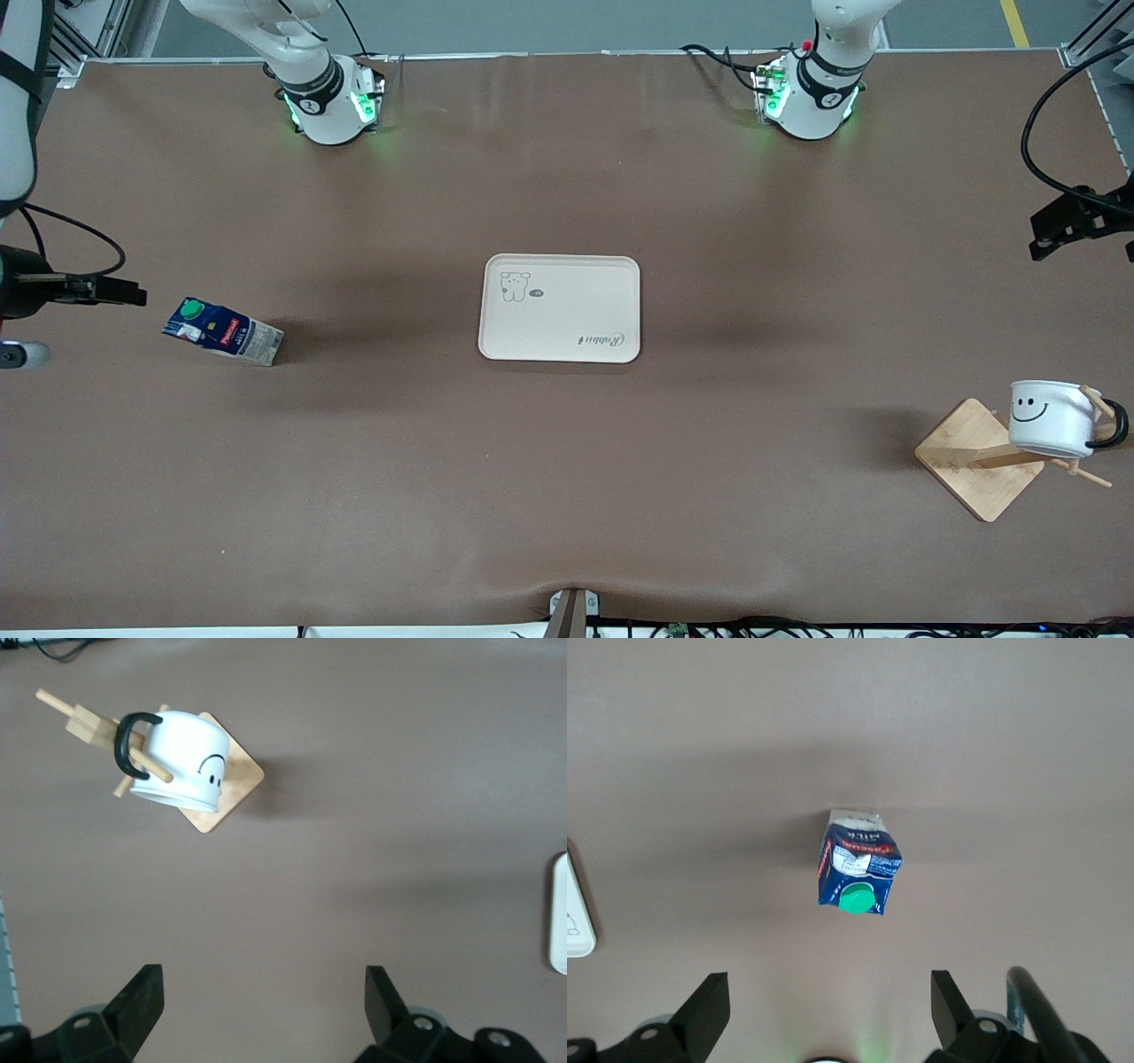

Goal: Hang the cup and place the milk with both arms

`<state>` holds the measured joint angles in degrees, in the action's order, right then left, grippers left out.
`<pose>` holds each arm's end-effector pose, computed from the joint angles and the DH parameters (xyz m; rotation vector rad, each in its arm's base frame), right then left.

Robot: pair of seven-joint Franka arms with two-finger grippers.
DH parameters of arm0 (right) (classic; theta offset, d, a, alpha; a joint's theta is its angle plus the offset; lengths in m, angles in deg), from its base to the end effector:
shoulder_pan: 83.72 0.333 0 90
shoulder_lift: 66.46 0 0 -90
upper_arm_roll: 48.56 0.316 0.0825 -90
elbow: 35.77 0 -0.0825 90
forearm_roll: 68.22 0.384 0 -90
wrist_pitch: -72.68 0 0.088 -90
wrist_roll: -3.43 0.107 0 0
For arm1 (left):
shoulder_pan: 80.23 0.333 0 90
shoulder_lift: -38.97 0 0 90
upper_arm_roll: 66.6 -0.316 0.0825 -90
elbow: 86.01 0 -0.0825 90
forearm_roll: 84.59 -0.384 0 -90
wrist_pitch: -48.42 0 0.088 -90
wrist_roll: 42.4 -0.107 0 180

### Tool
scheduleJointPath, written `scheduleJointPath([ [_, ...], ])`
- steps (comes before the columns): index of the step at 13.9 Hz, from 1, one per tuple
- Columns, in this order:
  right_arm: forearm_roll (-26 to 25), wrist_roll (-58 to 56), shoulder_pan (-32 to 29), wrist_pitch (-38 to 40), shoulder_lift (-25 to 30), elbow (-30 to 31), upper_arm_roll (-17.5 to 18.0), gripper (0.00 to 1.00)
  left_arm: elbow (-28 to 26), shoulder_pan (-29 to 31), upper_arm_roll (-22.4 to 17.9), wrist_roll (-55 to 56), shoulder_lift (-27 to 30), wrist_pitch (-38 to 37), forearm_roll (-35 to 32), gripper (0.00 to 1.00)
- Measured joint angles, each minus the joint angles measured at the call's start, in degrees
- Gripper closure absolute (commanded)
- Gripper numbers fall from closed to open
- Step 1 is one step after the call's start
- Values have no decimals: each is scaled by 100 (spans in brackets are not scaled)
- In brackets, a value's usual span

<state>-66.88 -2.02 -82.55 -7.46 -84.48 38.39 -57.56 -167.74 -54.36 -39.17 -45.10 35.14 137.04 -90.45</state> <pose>0.6226 -0.0671 0.5547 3.1225 -0.0583 -0.3259 0.5714 0.0061 0.6570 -3.0665 0.1026 -0.0921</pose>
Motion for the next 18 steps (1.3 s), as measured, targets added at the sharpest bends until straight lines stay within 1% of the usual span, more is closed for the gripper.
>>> scheduleJointPath([
  [1,18,0,5,100,19,-240,3,0,-73,-468,-550,0,99,-6,115,0],
  [2,18,0,18,324,58,-421,3,0,-151,-794,-915,0,190,-26,185,0],
  [4,18,0,75,739,188,-635,4,0,-290,-1215,-1295,0,347,-217,227,0],
  [6,18,0,115,833,342,-683,5,0,-408,-1638,-1645,40,448,-333,232,0],
  [8,18,-6,116,779,443,-666,2,0,-563,-1822,-1759,239,548,-340,240,0],
  [9,18,-6,116,713,526,-552,0,0,-642,-1898,-1782,330,597,-341,241,0],
  [10,18,-9,115,502,676,-289,-4,0,-697,-1977,-1825,408,638,-341,241,0],
  [12,17,-23,114,-5,1093,433,-9,0,-753,-2060,-1931,433,689,-341,251,0],
  [14,-4,-36,116,-224,1417,894,-7,0,-779,-2063,-1974,433,723,-341,289,0],
  [18,-23,-37,122,-301,1615,903,-5,0,-844,-2184,-2040,442,796,-341,295,0],
])
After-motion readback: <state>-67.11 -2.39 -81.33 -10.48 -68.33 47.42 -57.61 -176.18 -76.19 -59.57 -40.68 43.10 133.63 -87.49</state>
